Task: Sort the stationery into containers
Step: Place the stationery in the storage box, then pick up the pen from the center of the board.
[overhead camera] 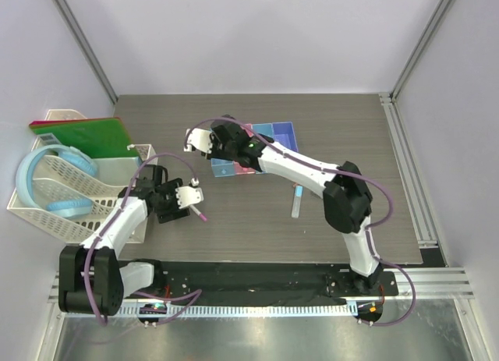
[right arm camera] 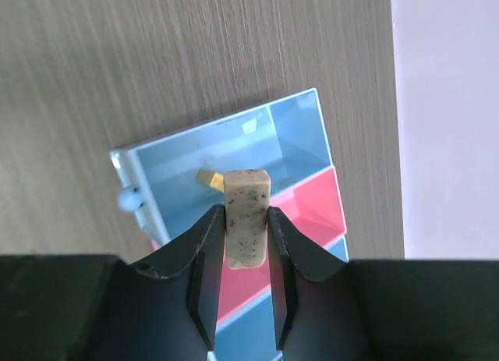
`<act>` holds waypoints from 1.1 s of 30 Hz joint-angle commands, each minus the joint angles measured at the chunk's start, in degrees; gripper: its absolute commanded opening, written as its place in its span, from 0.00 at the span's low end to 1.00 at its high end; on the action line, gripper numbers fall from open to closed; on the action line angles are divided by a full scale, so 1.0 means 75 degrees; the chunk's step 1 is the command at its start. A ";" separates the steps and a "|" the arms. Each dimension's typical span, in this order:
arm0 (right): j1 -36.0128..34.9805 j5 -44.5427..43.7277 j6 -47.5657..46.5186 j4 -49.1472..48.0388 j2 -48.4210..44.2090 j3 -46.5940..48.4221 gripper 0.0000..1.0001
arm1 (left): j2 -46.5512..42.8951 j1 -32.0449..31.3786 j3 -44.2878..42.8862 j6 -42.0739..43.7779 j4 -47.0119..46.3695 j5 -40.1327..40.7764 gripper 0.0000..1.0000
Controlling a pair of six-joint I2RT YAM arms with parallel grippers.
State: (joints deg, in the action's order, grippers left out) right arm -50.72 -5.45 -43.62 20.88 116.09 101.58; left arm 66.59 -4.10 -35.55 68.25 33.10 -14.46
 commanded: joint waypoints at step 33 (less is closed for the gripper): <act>0.1698 -0.1465 -0.0010 -0.1273 -0.1122 -0.0417 0.80 | 0.3189 -0.0566 -0.2665 0.3227 0.3256 -0.2444 0.53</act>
State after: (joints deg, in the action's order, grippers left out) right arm -44.16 -14.90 -44.62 14.48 115.46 103.18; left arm 85.86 -7.33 -50.22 86.28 45.30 -30.76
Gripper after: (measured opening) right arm 0.794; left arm 0.539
